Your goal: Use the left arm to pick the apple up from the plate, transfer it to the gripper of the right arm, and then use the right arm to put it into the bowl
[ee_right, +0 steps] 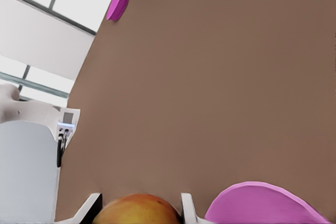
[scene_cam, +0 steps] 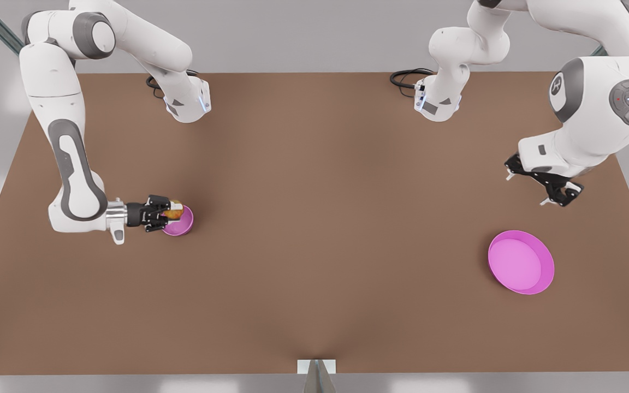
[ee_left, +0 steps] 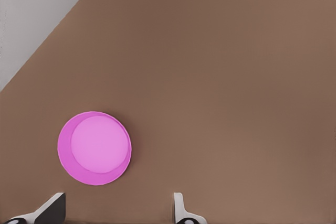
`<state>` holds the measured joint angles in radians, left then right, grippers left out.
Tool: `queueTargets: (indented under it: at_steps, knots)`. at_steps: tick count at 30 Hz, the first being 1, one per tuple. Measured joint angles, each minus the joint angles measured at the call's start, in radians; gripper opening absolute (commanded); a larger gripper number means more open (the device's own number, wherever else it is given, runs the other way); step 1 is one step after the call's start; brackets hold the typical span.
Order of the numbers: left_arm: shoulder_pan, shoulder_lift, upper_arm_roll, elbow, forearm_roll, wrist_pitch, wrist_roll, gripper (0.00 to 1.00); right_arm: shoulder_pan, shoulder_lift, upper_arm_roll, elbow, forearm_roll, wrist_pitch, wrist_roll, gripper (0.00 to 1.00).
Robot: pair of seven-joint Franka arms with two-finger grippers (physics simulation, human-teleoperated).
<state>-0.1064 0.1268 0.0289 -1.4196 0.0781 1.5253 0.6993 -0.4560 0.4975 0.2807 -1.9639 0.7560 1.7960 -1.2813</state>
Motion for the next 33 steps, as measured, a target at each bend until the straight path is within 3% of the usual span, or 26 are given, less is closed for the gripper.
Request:
queueTargets:
  at_steps: [8, 9, 10, 11, 15, 18, 20, 24, 25, 27, 29, 33]
  knots:
    - [0.006, 0.03, 0.0, 0.049, -0.027, 0.015, -0.276, 1.0, 0.005, 0.019, 0.001, -0.003, -0.066, 0.086, -0.069, 0.63]
    - [0.005, 0.034, 0.0, 0.053, -0.031, 0.022, -0.311, 1.0, 0.005, 0.021, 0.001, -0.003, -0.069, 0.093, -0.077, 0.67]
    - [0.004, 0.036, 0.0, 0.055, -0.034, 0.028, -0.344, 1.0, 0.005, 0.022, 0.001, -0.003, -0.071, 0.099, -0.085, 0.87]
    - [0.003, 0.037, 0.0, 0.056, -0.037, 0.034, -0.375, 1.0, 0.006, 0.023, 0.001, -0.003, -0.073, 0.105, -0.092, 1.0]
    - [0.003, 0.038, 0.0, 0.057, -0.042, 0.048, -0.484, 1.0, 0.005, 0.023, 0.001, 0.0, -0.078, 0.118, -0.117, 1.0]
    - [0.003, 0.038, 0.0, 0.057, -0.044, 0.054, -0.551, 1.0, 0.006, 0.02, 0.007, 0.119, -0.122, 0.119, -0.125, 1.0]
    - [0.002, 0.038, -0.001, 0.057, -0.044, 0.056, -0.589, 1.0, 0.005, 0.01, 0.071, 0.262, -0.212, 0.113, -0.112, 1.0]
    - [0.002, 0.038, -0.001, 0.057, -0.045, 0.059, -0.655, 1.0, 0.009, -0.035, 0.29, 0.534, -0.523, 0.077, -0.006, 1.0]
    - [0.0, 0.039, -0.001, 0.057, -0.045, 0.06, -0.669, 1.0, 0.047, -0.082, 0.271, 0.568, -0.584, 0.067, 0.032, 1.0]
    - [-0.006, 0.047, -0.001, 0.058, -0.045, 0.061, -0.694, 1.0, 0.294, -0.204, -0.002, 0.592, -0.662, 0.037, 0.119, 1.0]
    - [-0.008, 0.065, -0.001, 0.064, -0.045, 0.064, -0.717, 1.0, 0.426, -0.292, -0.171, 0.563, -0.704, -0.004, 0.217, 1.0]
    - [-0.007, 0.078, -0.001, 0.072, -0.054, 0.069, -0.756, 1.0, 0.472, -0.362, -0.247, 0.499, -0.747, -0.067, 0.423, 1.0]
